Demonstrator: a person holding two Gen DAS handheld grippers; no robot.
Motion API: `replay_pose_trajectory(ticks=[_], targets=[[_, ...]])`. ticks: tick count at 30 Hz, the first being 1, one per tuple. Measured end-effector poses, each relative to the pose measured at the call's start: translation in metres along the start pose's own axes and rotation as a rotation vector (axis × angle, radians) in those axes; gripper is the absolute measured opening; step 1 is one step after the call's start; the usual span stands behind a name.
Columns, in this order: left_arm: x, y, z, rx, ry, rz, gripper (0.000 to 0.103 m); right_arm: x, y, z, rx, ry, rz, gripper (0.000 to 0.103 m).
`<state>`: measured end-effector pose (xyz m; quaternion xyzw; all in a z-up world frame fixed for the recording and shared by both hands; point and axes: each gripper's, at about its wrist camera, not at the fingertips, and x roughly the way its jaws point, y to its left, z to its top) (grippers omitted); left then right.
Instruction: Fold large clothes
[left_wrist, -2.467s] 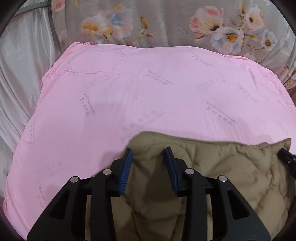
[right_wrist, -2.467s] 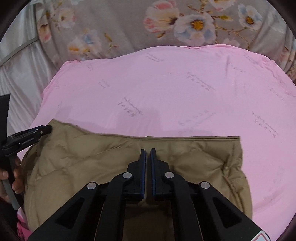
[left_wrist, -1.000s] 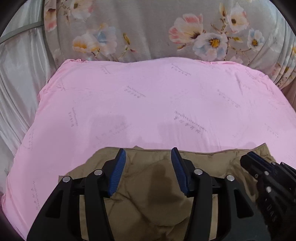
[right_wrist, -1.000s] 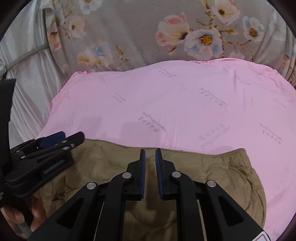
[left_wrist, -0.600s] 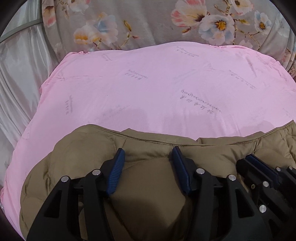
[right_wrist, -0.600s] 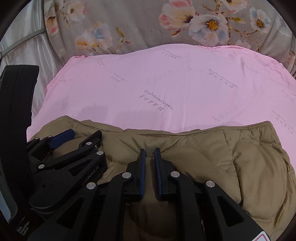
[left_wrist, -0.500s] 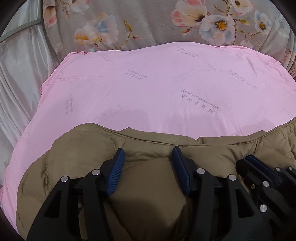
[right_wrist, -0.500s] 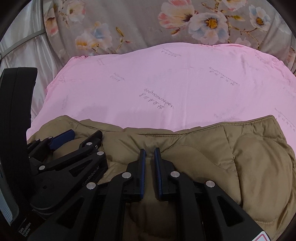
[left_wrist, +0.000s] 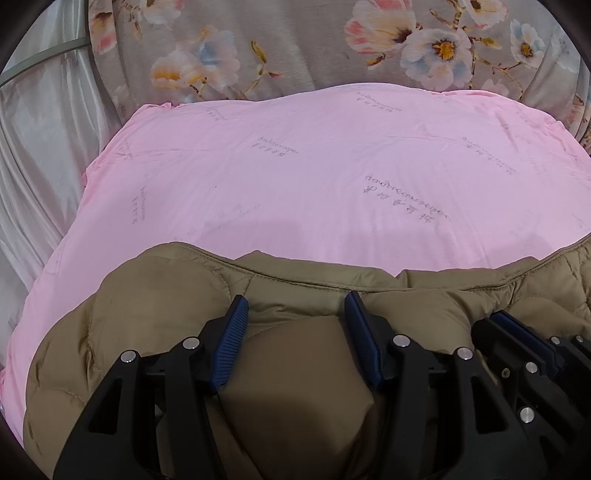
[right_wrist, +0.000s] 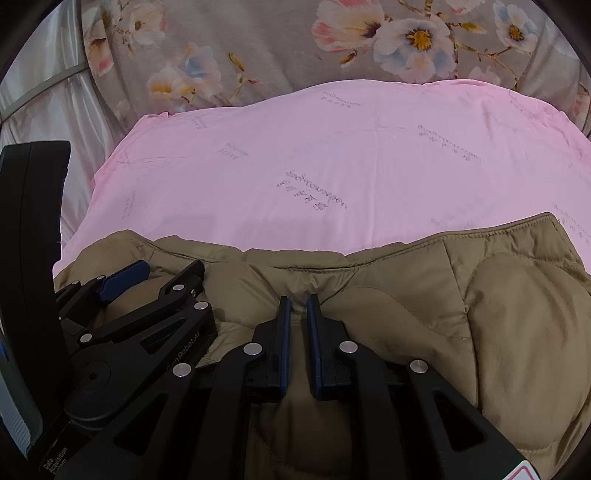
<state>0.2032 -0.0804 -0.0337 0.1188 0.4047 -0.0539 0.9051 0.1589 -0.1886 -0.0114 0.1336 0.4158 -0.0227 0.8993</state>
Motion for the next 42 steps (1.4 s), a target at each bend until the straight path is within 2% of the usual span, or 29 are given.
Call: replay_pose_trajectory(ticks=[28,30,33,36,42], targets=[[0.001,0.001,-0.002,-0.004,-0.006,0.01,0.053,0.003,-0.005,-0.001,0.009,-0.007,0.007,0.009],[-0.001,0.005,-0.001,-0.018,-0.003,-0.012,0.054,-0.003,-0.006,0.0,0.018,-0.022,0.014,0.009],[-0.02,0.029,-0.001,-0.102,0.001,-0.094,0.054,-0.033,-0.004,-0.004,0.04,-0.08,0.041,0.014],[-0.049,0.048,-0.012,-0.145,-0.034,-0.112,0.064,-0.057,0.011,-0.016,-0.01,-0.114,0.043,0.014],[-0.053,0.038,-0.038,-0.068,-0.039,-0.056,0.068,-0.045,0.025,-0.042,-0.044,-0.069,0.039,0.015]])
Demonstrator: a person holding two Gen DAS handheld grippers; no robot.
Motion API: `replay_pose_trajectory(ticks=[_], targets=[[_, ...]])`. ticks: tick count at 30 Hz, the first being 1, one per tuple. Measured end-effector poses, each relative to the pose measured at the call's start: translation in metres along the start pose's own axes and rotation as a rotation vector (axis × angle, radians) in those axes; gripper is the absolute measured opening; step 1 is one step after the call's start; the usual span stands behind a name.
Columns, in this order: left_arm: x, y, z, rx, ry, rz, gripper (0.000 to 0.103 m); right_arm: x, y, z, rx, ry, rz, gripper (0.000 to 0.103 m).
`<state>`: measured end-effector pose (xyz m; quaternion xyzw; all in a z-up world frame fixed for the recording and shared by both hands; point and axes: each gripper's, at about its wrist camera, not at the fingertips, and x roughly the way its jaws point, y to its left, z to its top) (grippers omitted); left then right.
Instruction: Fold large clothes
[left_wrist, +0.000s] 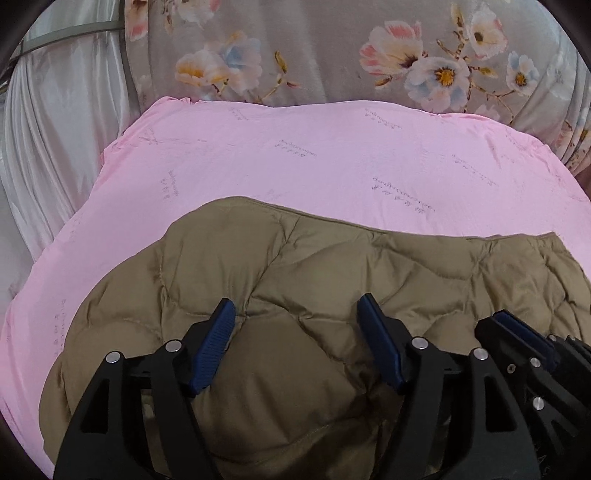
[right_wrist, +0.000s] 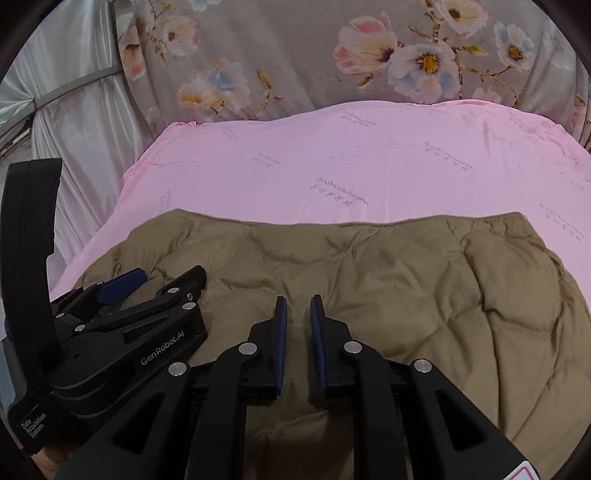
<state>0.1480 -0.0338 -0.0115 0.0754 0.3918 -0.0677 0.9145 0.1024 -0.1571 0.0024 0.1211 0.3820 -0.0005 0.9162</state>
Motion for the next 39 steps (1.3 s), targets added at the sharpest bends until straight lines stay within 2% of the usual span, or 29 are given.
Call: replay_pose_trajectory(ticks=[5,9,15,18,20,21,22,23,26,30,32,33,36,39], targets=[[0.007,-0.007,-0.006,0.017,-0.008,0.031,0.072,0.007,-0.003,-0.006,0.007,0.009,-0.001,0.015],[0.01,-0.012,-0.008,0.032,-0.014,0.059,0.072,0.012,0.003,-0.008,-0.023,0.007,-0.041,0.015],[0.01,-0.011,-0.007,0.024,-0.011,0.058,0.073,0.014,0.002,-0.007,-0.024,0.015,-0.041,0.015],[-0.006,0.008,-0.006,-0.06,0.005,0.0,0.073,0.008,-0.001,-0.004,-0.002,0.019,-0.02,0.014],[-0.036,0.037,-0.011,-0.162,0.008,-0.053,0.073,-0.009,-0.001,-0.005,0.019,0.0,-0.012,0.015],[-0.053,0.052,-0.015,-0.196,-0.004,-0.073,0.075,-0.017,0.0,-0.006,0.031,-0.012,0.004,0.017],[-0.07,0.068,-0.019,-0.218,-0.017,-0.088,0.081,-0.023,0.003,-0.007,0.035,-0.018,0.02,0.018],[-0.082,0.08,-0.024,-0.237,-0.029,-0.089,0.087,-0.029,0.008,-0.01,0.025,-0.024,0.038,0.018],[-0.115,0.131,-0.05,-0.319,-0.044,-0.045,0.092,-0.031,0.024,-0.017,-0.033,-0.018,0.044,0.018],[-0.115,0.182,-0.091,-0.455,0.047,-0.032,0.092,-0.022,0.031,-0.028,-0.052,-0.02,0.022,0.018],[-0.104,0.196,-0.112,-0.509,0.102,-0.054,0.092,-0.02,0.03,-0.031,-0.053,-0.024,0.019,0.018],[-0.1,0.199,-0.118,-0.534,0.122,-0.07,0.092,-0.019,0.029,-0.032,-0.053,-0.024,0.019,0.018],[-0.085,0.201,-0.131,-0.627,0.162,-0.198,0.092,-0.017,0.028,-0.034,-0.058,-0.025,0.018,0.018],[-0.077,0.192,-0.127,-0.621,0.139,-0.209,0.096,-0.016,0.025,-0.035,-0.059,-0.025,0.02,0.018]])
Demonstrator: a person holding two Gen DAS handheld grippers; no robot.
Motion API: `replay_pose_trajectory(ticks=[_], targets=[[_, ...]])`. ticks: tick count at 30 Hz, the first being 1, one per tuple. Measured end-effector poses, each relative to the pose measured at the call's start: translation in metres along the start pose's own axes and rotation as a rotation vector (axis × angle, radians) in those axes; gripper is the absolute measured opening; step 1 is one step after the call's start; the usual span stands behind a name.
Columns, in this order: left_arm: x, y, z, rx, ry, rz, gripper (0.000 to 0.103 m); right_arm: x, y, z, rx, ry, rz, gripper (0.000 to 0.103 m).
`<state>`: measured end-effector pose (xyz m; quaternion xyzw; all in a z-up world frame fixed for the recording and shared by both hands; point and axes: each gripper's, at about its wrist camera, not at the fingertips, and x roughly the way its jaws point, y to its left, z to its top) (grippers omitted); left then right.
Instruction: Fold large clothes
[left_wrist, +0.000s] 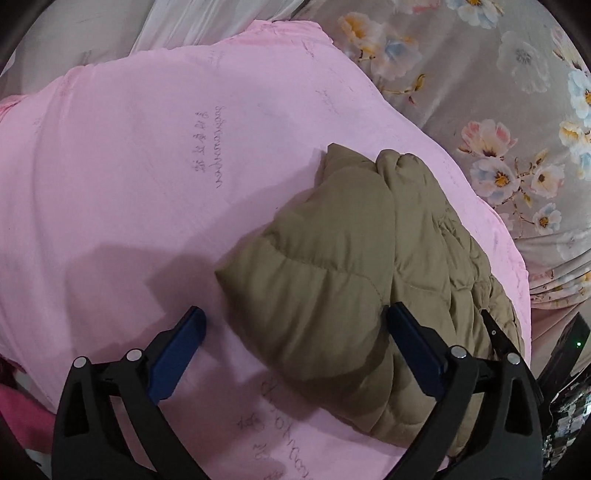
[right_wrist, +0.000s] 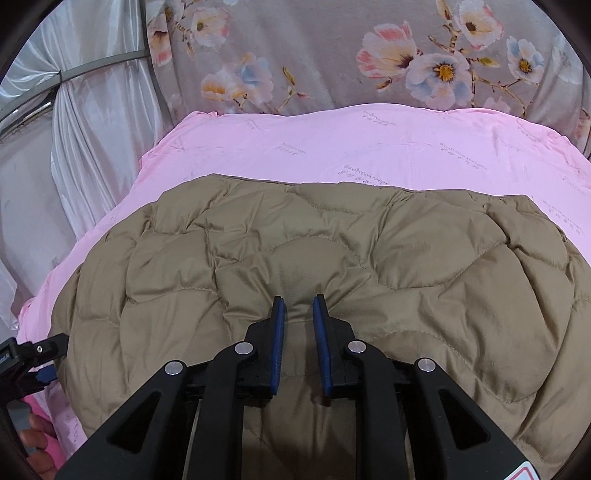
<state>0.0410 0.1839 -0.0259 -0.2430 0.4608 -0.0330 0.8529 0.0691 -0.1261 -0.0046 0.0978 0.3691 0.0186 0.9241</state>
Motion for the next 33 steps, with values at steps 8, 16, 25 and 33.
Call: replay_pose_trajectory(ticks=[8,16,25,33], targets=[[0.023,-0.02,0.02,-0.027,0.002,-0.092,0.07,0.004,-0.003,-0.001,0.008,0.008,0.012,0.018],[-0.049,-0.077,0.037,0.144,-0.099,-0.218,0.016,0.007,-0.001,-0.001,-0.001,0.022,0.0,0.018],[-0.097,-0.186,0.028,0.436,-0.179,-0.254,0.014,-0.06,-0.03,0.003,0.136,0.15,0.176,0.019],[-0.107,-0.218,0.013,0.524,-0.161,-0.269,0.014,-0.068,-0.031,-0.044,0.15,0.315,0.321,0.019]])
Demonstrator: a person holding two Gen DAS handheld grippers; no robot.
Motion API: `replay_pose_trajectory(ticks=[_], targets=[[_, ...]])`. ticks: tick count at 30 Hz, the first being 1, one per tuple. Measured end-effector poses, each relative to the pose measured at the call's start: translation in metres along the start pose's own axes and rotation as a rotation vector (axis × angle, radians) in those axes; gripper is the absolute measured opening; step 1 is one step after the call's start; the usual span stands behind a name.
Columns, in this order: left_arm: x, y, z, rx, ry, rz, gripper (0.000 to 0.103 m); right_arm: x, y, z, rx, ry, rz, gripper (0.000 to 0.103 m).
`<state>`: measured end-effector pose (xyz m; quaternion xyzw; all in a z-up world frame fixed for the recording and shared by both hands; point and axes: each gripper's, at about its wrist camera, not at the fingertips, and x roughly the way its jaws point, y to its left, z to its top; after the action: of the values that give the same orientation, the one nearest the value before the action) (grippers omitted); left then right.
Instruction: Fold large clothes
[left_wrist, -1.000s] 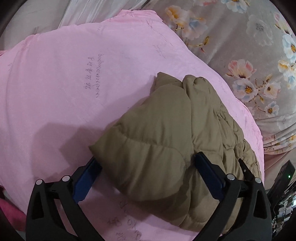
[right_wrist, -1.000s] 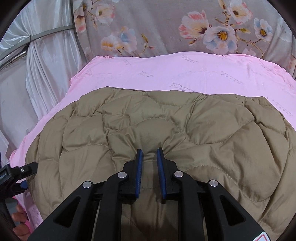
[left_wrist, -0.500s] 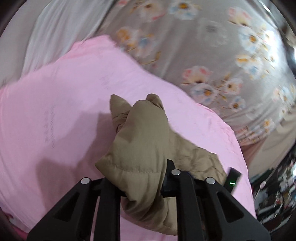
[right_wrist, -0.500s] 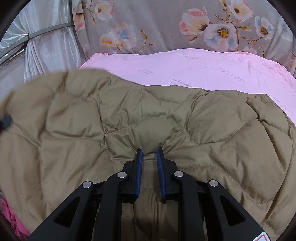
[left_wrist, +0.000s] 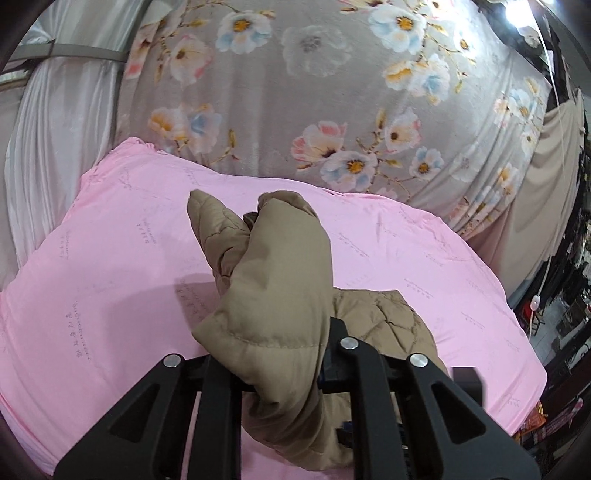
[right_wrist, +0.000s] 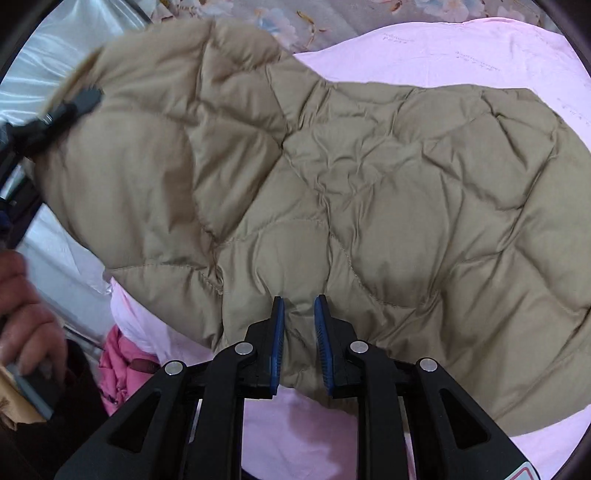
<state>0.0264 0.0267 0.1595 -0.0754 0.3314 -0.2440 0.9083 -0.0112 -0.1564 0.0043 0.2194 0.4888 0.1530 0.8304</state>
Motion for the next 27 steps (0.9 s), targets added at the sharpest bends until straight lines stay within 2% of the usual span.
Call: replay_pose_trajectory(ticks=[4,7,10,12,14,19,27], targets=[[-0.004,-0.03,-0.008,0.05,0.024,-0.036,0.013,0.028,-0.005,0.008,0.028,0.024,0.075,0.019],[0.001,-0.055,-0.013,0.097,0.037,-0.057,0.013,0.038,-0.009,0.013,0.059,0.006,0.139,0.015],[0.013,-0.086,-0.019,0.161,0.058,-0.074,0.013,0.019,-0.017,0.008,0.091,-0.02,0.192,0.018],[0.021,-0.105,-0.022,0.203,0.07,-0.083,0.013,-0.014,-0.031,-0.002,0.104,-0.082,0.212,0.018],[0.028,-0.12,-0.026,0.233,0.081,-0.092,0.013,-0.051,-0.052,-0.016,0.131,-0.146,0.159,0.018],[0.057,-0.158,-0.049,0.288,0.15,-0.129,0.012,-0.127,-0.102,-0.052,0.215,-0.274,-0.056,0.019],[0.089,-0.224,-0.109,0.429,0.276,-0.187,0.012,-0.181,-0.156,-0.082,0.313,-0.369,-0.192,0.019]])
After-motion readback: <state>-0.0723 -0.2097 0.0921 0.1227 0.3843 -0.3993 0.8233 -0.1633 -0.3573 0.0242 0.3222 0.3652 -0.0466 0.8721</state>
